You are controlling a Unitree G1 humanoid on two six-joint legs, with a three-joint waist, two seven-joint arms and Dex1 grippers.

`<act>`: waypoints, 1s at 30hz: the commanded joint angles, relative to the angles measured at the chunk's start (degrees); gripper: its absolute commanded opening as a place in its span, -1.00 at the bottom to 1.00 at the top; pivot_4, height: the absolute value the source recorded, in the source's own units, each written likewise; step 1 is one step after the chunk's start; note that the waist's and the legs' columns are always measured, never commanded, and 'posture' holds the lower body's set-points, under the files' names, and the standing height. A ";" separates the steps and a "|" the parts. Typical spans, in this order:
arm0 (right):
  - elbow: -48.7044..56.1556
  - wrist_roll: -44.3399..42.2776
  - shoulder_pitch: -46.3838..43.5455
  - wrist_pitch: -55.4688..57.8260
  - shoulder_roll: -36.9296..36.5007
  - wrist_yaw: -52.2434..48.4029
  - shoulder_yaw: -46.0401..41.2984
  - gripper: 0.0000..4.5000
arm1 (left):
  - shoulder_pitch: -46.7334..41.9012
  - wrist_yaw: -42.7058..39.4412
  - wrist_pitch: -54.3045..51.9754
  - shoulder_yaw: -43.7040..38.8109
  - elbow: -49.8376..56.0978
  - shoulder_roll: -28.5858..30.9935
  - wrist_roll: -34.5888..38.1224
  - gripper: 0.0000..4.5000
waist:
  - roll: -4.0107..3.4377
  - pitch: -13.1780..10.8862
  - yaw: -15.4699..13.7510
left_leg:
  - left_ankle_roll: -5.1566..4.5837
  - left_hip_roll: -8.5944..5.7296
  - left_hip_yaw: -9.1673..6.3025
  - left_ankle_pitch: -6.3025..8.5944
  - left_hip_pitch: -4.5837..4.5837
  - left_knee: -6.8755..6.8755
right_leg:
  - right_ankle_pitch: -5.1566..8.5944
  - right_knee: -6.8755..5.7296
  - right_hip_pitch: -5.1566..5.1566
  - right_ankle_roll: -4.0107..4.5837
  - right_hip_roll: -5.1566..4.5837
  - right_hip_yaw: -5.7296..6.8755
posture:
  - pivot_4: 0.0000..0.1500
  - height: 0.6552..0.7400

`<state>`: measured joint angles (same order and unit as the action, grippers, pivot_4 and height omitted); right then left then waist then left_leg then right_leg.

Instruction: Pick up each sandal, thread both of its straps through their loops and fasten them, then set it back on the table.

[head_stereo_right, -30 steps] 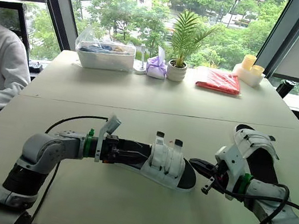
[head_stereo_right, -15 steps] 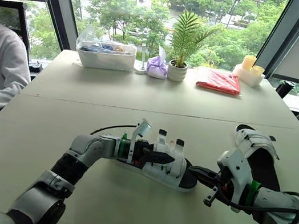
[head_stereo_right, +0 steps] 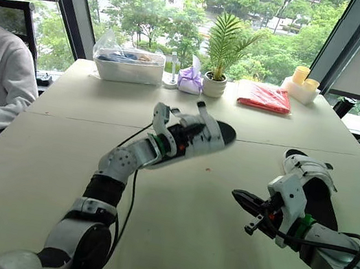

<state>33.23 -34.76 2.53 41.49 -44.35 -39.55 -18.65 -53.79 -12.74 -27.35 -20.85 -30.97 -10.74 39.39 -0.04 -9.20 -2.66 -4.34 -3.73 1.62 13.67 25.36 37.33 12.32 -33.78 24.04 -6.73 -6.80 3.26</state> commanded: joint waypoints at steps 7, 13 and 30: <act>-1.13 1.59 -3.06 -3.09 0.88 0.81 2.38 -1.00 | -18.84 5.19 31.44 -8.50 -33.83 -9.54 1.35 -0.84 | 0.14 -0.08 -2.88 | -0.01 -0.12 0.07 -0.03 0.16 0.12 | 0.00 -0.18 0.18 0.00 -0.04 0.03 | 1.00 0.97; -2.67 3.10 -2.26 -5.52 1.35 0.32 3.29 -1.00 | -20.64 5.69 32.65 -11.30 -39.55 -8.91 2.01 0.00 | 0.16 -0.10 -2.41 | -0.06 -0.14 0.10 -0.01 0.14 0.13 | 0.00 -0.21 0.19 -0.01 -0.02 0.08 | 1.00 0.97; -13.78 7.20 -6.49 -13.28 1.24 -5.47 8.07 -1.00 | 12.35 18.84 -22.13 14.53 26.43 4.07 -0.04 0.97 | 0.01 -0.01 0.31 | 0.34 -0.09 0.09 -0.19 0.01 0.43 | -0.04 -0.50 0.03 -0.06 0.01 -0.14 | 1.00 0.97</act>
<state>19.40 -27.74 -2.83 29.97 -42.84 -44.00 -10.13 -42.58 5.26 -39.97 -10.83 -15.83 -8.58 37.54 -0.02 -9.21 -2.35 -3.98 -3.82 1.70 13.48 25.36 37.77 12.28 -34.30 24.07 -6.79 -6.79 3.11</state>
